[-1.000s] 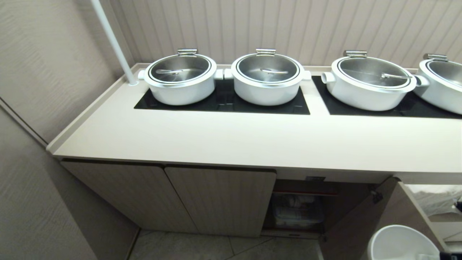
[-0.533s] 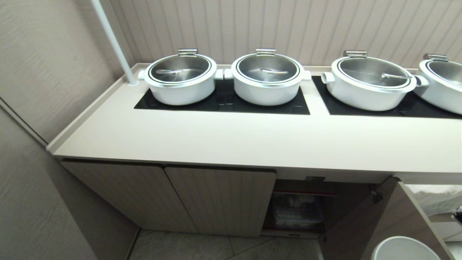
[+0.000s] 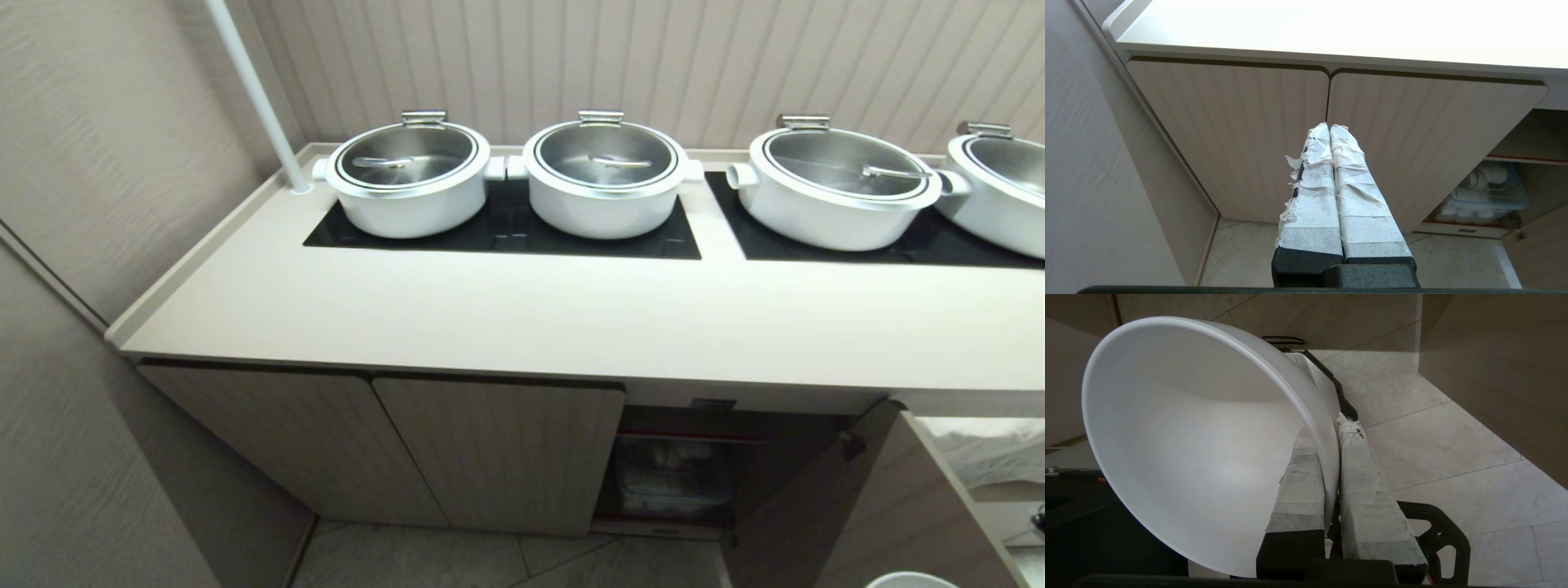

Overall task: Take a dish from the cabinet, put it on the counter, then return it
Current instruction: Put it back into the cabinet

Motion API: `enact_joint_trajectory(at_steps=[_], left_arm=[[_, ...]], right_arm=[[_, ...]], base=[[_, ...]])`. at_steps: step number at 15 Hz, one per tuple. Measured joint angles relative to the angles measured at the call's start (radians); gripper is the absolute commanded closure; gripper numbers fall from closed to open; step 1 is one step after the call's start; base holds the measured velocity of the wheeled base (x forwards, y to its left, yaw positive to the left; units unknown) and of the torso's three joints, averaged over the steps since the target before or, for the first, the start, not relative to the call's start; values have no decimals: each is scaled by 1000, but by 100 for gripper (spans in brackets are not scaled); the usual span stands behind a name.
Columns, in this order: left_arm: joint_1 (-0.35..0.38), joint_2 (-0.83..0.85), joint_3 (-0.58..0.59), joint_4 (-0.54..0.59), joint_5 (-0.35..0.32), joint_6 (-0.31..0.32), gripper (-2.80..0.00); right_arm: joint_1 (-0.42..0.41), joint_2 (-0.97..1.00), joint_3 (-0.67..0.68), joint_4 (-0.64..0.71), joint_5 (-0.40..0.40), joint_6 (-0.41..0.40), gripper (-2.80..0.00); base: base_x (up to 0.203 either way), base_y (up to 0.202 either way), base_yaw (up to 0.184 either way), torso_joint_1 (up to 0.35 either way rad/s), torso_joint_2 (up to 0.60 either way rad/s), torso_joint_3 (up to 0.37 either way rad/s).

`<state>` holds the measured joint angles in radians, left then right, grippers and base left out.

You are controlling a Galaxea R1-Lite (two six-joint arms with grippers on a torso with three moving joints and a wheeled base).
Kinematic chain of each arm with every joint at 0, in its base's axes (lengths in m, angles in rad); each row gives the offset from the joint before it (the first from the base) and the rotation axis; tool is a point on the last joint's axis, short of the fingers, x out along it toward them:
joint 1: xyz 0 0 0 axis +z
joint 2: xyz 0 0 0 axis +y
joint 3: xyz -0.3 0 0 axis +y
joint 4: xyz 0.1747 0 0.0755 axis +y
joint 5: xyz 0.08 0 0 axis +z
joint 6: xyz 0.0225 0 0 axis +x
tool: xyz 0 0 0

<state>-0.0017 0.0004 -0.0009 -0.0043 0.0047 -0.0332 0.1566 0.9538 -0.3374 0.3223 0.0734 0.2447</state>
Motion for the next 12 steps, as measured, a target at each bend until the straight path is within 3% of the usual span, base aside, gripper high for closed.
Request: enact_joint_trajectory(at_steps=[12], left_arm=[[0, 0, 0, 0, 1, 0, 0]], right_arm=[[4, 7, 32, 0, 25, 28, 0]], base=[[0, 0, 0, 0, 0, 0]])
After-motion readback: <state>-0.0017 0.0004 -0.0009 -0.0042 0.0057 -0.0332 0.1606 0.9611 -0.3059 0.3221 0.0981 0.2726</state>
